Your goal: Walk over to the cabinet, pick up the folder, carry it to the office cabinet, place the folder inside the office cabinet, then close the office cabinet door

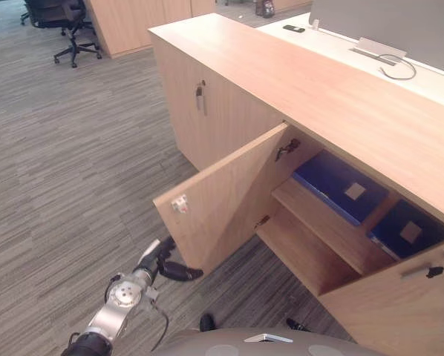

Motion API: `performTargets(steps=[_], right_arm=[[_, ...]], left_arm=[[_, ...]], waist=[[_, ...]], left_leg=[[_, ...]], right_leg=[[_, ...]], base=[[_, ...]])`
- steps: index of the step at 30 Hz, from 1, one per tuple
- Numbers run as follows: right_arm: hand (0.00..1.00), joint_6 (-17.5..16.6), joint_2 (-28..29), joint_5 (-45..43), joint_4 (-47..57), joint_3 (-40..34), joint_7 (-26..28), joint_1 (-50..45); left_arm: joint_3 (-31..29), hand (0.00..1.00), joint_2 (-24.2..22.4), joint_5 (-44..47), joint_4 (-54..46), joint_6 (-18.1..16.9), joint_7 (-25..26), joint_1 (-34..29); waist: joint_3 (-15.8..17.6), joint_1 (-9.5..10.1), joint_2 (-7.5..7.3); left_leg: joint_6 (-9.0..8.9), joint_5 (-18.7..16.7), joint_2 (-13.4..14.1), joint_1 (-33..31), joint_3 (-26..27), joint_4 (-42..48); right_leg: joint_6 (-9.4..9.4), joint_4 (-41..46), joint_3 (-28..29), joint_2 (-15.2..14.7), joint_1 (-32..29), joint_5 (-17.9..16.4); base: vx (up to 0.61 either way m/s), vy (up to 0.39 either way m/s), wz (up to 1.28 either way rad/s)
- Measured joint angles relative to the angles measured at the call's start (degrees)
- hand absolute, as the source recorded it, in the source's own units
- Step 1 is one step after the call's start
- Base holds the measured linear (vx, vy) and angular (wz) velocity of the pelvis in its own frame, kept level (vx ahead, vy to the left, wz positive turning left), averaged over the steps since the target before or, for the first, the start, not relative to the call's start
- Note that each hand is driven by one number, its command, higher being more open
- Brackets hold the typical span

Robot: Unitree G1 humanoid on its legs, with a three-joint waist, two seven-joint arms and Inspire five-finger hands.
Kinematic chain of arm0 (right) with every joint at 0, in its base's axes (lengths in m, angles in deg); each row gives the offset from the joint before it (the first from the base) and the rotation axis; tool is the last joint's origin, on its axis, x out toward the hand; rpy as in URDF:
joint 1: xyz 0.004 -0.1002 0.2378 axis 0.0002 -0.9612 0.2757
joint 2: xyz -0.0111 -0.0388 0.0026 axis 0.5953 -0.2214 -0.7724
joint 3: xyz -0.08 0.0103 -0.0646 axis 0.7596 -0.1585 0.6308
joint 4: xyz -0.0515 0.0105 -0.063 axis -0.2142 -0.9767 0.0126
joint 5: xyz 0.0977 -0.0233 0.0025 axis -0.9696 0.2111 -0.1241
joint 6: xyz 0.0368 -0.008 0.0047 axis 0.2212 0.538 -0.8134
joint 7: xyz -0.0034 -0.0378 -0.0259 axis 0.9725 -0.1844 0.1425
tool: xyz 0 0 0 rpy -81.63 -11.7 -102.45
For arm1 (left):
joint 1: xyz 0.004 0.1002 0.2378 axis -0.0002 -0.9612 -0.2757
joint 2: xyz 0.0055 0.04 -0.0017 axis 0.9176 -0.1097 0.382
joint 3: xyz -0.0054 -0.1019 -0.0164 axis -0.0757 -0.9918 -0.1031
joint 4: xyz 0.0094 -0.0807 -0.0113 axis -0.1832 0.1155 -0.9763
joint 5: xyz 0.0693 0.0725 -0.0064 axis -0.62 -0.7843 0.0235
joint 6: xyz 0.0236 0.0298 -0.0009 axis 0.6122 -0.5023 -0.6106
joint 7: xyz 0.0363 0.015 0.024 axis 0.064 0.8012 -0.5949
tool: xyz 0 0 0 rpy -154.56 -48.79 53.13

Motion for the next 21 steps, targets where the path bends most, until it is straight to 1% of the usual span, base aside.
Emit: performTargets(steps=[1, 2, 3, 4, 5, 6, 7, 8, 9, 10, 12, 13, 14, 15, 16, 17, 18, 19, 20, 21], right_arm=[[1.00, -0.3, -0.6, 4.5, 1.2, -0.9, 1.3, 0.1], [1.00, -0.5, -0.8, 6.9, 1.8, -1.7, 1.9, 0.1], [1.00, -0.8, -1.1, 9.6, 2.0, -2.5, 2.1, 0.4], [1.00, -0.8, -1.3, 10.6, 2.0, -3.0, 2.1, 0.6], [1.00, -0.8, -1.2, 12.1, 2.1, -4.0, 2.0, 0.9], [1.00, -0.8, -1.1, 12.4, 2.1, -4.1, 2.0, 1.1], [1.00, -0.8, -0.9, 12.5, 2.1, -4.0, 1.9, 1.4], [1.00, -0.8, -0.7, 12.5, 2.3, -3.6, 1.7, 1.4], [1.00, -0.8, -0.1, 12.5, 3.0, -3.3, 1.7, 1.4], [1.00, -0.8, 0.0, 12.4, 3.2, -2.2, 1.7, 1.6], [1.00, -0.9, 0.0, 12.4, 3.2, -0.6, 1.3, 1.9], [1.00, -0.9, -0.2, 12.3, 3.3, -0.1, 0.6, 1.8], [1.00, -0.9, -0.3, 12.3, 3.3, 0.4, 0.3, 1.8], [1.00, -0.8, -0.2, 12.4, 3.7, 1.3, 0.0, 1.8], [1.00, -0.8, -0.1, 12.5, 3.7, 2.5, -0.6, 1.6], [1.00, -0.8, 0.2, 12.5, 3.7, 3.0, -0.8, 1.2], [1.00, -0.8, 0.4, 12.5, 3.7, 3.0, -0.9, 1.1], [1.00, -0.8, 0.6, 12.4, 3.7, 3.2, -1.1, 1.0], [1.00, -0.8, 0.7, 12.4, 3.7, 3.5, -1.4, 1.0], [1.00, -0.8, 0.8, 12.3, 3.7, 3.7, -1.7, 0.9]], left_arm=[[3.7, 1.00, 0.9, 0.0, -1.4, 0.0, -2.7, 0.0], [6.4, 1.00, 0.9, 0.0, -2.4, 0.1, -4.1, 0.3], [10.1, 1.00, 0.5, 0.0, -3.8, 0.3, -5.5, 0.8], [11.9, 1.00, 0.1, 0.0, -4.3, 0.5, -6.4, 1.3], [15.6, 1.00, -1.0, 0.0, -5.4, 1.0, -8.1, 2.6], [17.5, 1.00, -1.5, 0.0, -5.9, 1.1, -8.9, 3.4], [20.4, 1.00, -2.9, 0.4, -7.0, 1.1, -10.4, 5.0], [22.1, 1.00, -3.5, 1.1, -7.6, 1.1, -11.4, 6.3], [24.4, 1.00, -4.8, 3.0, -9.1, 1.1, -12.7, 8.1], [26.2, 1.00, -6.3, 4.6, -10.6, 1.1, -13.5, 9.5], [27.6, 1.00, -8.4, 4.9, -11.9, 1.0, -14.1, 10.6], [28.2, 1.00, -11.3, 5.1, -11.9, 0.9, -14.7, 11.5], [28.3, 1.00, -12.0, 5.2, -11.9, 0.9, -15.0, 11.9], [28.7, 1.00, -12.5, 6.1, -12.0, 0.9, -15.1, 12.5], [29.0, 1.00, -12.7, 6.7, -12.0, 0.9, -15.2, 12.9], [29.1, 1.00, -12.7, 6.7, -12.0, 0.9, -15.7, 12.8], [29.1, 1.00, -12.5, 6.7, -12.0, 0.9, -15.9, 12.7], [29.1, 1.00, -11.9, 6.6, -11.8, 0.9, -15.9, 12.4], [29.0, 1.00, -11.4, 6.6, -11.7, 1.0, -15.8, 12.0], [29.0, 1.00, -11.2, 6.6, -11.7, 1.0, -15.6, 11.7]], waist=[[0.0, -0.12, 0.05], [0.0, -0.33, 0.03], [0.0, -0.97, -0.08], [0.0, -1.24, -0.11], [0.1, -1.45, -0.22], [0.2, -1.47, -0.37], [0.3, -1.49, -0.74], [0.5, -1.81, -0.99], [0.5, -2.96, -1.29], [0.6, -3.95, -1.70], [0.5, -5.12, -2.06], [0.5, -5.47, -1.80], [0.4, -5.45, -1.84], [0.5, -5.52, -1.94], [0.4, -5.77, -1.93], [0.3, -5.81, -1.88], [0.2, -5.76, -1.86], [0.2, -5.83, -1.89], [0.1, -5.80, -1.86], [0.1, -5.81, -1.93]], left_leg=[[0.11, -0.1, -0.3, -0.2, 0.3, 0.0], [0.12, -0.1, -0.6, -0.5, 0.3, 0.0], [0.15, -0.1, -1.1, -1.2, 0.4, 0.0], [0.15, -0.1, -1.2, -1.5, 0.5, 0.0], [0.15, -0.1, -1.3, -2.0, 1.3, 0.0], [0.16, -0.1, -1.3, -2.1, 1.8, 0.0], [0.16, -0.1, -1.2, -2.0, 3.1, 0.0], [0.16, -0.1, -1.1, -2.0, 3.9, 0.0], [0.18, -0.1, -0.9, -2.0, 5.0, 0.0], [0.18, -0.1, -0.9, -2.1, 5.9, 0.0], [0.18, 0.0, -0.8, -1.9, 7.8, 0.4], [0.05, 0.0, 0.3, -1.8, 9.8, 1.1], [0.10, -0.1, 0.7, -1.7, 10.8, 1.0], [0.09, -0.2, 1.3, -1.4, 12.4, 0.8], [0.03, -0.2, 2.2, -0.9, 13.8, 0.2], [0.01, -0.1, 3.1, -0.8, 15.1, 0.2], [-0.01, -0.1, 3.4, -0.8, 15.8, 0.2], [-0.33, -0.2, 3.8, -0.6, 17.1, 0.2], [-0.81, -0.5, 3.9, -0.2, 18.5, 0.2], [-0.99, -0.6, 4.0, 0.1, 19.0, 0.2]], right_leg=[[0.17, 0.6, 0.1, -0.5, -0.6, 0.1], [0.49, 0.7, 0.2, -0.8, -1.0, 0.2], [0.54, 0.9, 0.7, -1.4, -1.8, 0.2], [0.60, 1.2, 1.1, -1.6, -2.3, 0.3], [1.01, 1.6, 1.5, -1.8, -3.4, 0.5], [1.09, 1.8, 1.7, -1.9, -3.8, 0.6], [1.24, 2.3, 2.3, -2.0, -4.8, 0.5], [1.34, 2.7, 1.8, -2.2, -5.2, 0.4], [1.23, 3.4, -1.2, -2.4, -6.1, 0.4], [0.25, 3.7, -4.6, -2.7, -6.9, -0.1], [-2.56, 3.1, -6.7, -3.8, -7.5, -1.6], [-3.32, 3.3, -9.8, -4.3, -7.4, -2.4], [-3.42, 3.1, -11.1, -4.4, -7.3, -2.4], [-3.91, 2.0, -12.1, -4.1, -6.9, -2.2], [-4.19, -0.9, -12.5, -2.8, -6.1, -1.8], [-4.10, -4.0, -12.4, -1.4, -5.3, -1.3], [-4.06, -5.3, -12.0, -0.8, -5.1, -1.1], [-3.60, -7.5, -11.0, 0.1, -4.7, -0.3], [-2.59, -8.5, -9.8, 0.3, -4.6, 0.4], [-2.15, -8.8, -9.5, 0.3, -4.5, 0.8]], base=[[-0.09, 0.128, -0.14], [-0.10, 0.118, -0.03], [-0.08, 0.090, 0.04], [-0.08, 0.081, -0.06], [-0.06, 0.054, -0.20], [-0.08, 0.051, -0.47], [-0.08, 0.026, -0.52], [-0.09, 0.011, -0.62], [-0.11, -0.033, -0.59], [-0.09, -0.044, -0.58], [-0.05, -0.019, -0.67], [-0.02, 0.004, -0.85], [-0.01, 0.000, -0.92], [-0.01, -0.019, -0.83], [0.01, -0.030, -0.89], [0.02, -0.034, -0.77], [0.03, -0.029, -0.67], [0.05, -0.014, -0.60], [0.05, -0.006, -0.56], [0.06, -0.001, -0.44]])
